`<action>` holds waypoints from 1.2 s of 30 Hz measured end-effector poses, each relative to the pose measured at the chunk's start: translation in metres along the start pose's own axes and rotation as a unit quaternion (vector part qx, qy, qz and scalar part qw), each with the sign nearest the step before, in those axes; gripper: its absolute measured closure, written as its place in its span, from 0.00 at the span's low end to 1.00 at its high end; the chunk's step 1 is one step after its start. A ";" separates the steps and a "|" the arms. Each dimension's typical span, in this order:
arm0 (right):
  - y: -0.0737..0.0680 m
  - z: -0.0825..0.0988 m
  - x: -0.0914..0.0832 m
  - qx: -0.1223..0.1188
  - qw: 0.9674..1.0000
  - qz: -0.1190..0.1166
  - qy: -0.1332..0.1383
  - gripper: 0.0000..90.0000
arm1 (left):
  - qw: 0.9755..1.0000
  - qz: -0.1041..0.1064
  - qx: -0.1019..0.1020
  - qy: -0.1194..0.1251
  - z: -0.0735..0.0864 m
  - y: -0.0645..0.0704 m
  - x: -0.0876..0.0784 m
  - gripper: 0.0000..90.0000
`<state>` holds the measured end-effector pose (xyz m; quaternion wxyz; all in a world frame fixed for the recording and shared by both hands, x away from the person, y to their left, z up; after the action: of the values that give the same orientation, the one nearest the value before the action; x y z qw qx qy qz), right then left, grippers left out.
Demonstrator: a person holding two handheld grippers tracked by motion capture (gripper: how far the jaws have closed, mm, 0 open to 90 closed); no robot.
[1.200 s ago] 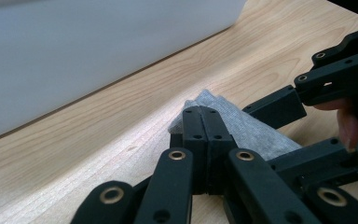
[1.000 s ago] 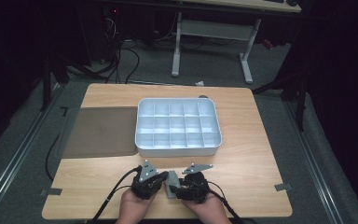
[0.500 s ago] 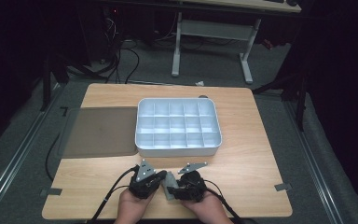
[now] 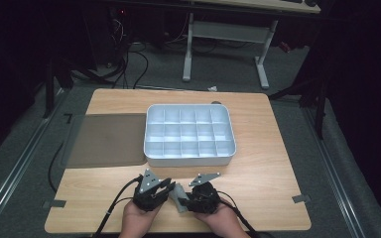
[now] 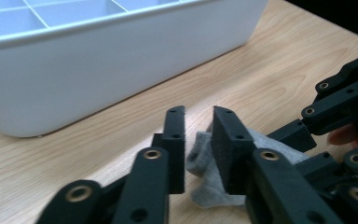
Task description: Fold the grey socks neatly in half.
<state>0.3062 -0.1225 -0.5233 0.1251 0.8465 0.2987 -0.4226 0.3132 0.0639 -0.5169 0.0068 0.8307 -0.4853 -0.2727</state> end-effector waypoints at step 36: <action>0.062 0.002 -0.046 -0.028 0.992 0.125 -0.015 0.79 | 0.999 -0.042 0.010 -0.003 0.031 -0.025 -0.038 0.50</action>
<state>0.3215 -0.1907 -0.4905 0.2052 0.8669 0.2006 -0.4075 0.3044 0.1153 -0.5331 -0.0143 0.8496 -0.4528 -0.2702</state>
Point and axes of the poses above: each handheld gripper's, and its own axes: x roughly forward along the jaws, z roughly out of its underside, y roughly to its right, the point moved 2 cm from there along x, roughly forward along the jaws, and after that the axes turned 14 degrees about z, right-handed, at the moved point
